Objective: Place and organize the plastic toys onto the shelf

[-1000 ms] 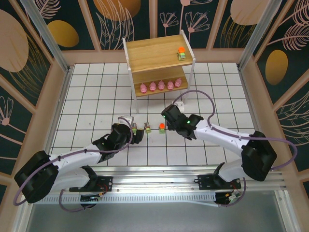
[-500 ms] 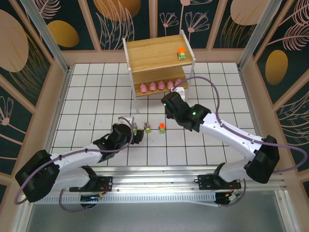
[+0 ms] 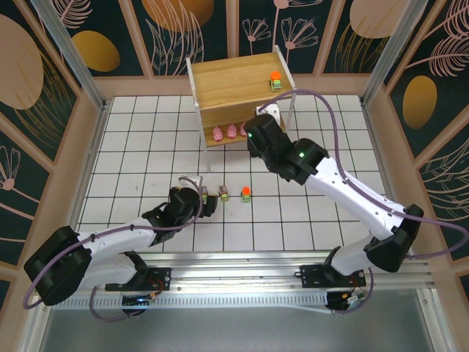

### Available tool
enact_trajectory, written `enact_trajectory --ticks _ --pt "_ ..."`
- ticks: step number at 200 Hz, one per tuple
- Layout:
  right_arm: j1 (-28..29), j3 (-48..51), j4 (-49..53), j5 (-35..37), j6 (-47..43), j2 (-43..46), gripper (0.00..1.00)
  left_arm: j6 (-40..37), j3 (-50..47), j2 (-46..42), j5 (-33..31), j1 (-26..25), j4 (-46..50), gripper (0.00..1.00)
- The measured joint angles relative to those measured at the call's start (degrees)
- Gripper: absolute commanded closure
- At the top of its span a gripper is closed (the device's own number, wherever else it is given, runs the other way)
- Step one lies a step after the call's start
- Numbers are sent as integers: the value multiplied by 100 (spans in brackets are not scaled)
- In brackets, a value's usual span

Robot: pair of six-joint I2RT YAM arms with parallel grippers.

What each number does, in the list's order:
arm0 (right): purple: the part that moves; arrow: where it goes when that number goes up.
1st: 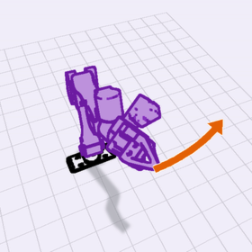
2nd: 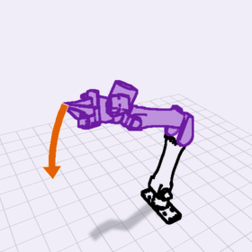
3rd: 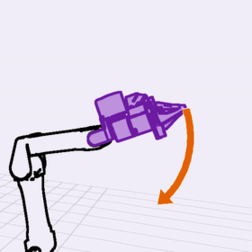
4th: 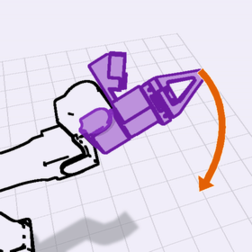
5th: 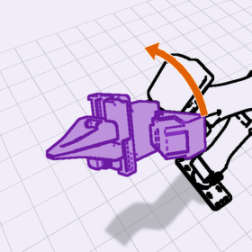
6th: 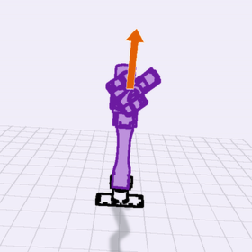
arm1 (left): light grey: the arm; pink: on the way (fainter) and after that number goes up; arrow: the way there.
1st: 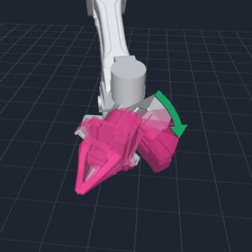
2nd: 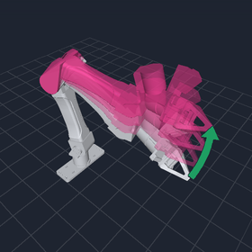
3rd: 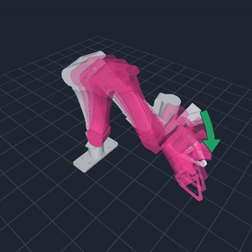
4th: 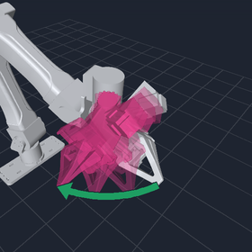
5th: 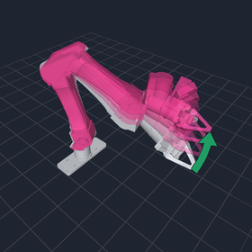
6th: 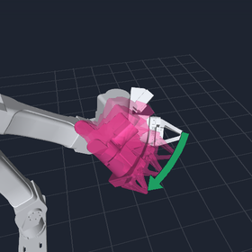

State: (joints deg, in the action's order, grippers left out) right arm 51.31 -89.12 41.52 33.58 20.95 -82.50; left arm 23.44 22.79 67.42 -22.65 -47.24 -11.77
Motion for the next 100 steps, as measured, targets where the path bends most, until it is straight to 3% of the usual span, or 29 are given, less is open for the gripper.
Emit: enact_trajectory --ticks 47,100 --pt "-122 -1272 205 50 -457 -654 81 90 17 9 48 168 0 1" --pt "-680 -2398 247 -136 -844 -1401 81 197 13 -98 424 540 -7 1"
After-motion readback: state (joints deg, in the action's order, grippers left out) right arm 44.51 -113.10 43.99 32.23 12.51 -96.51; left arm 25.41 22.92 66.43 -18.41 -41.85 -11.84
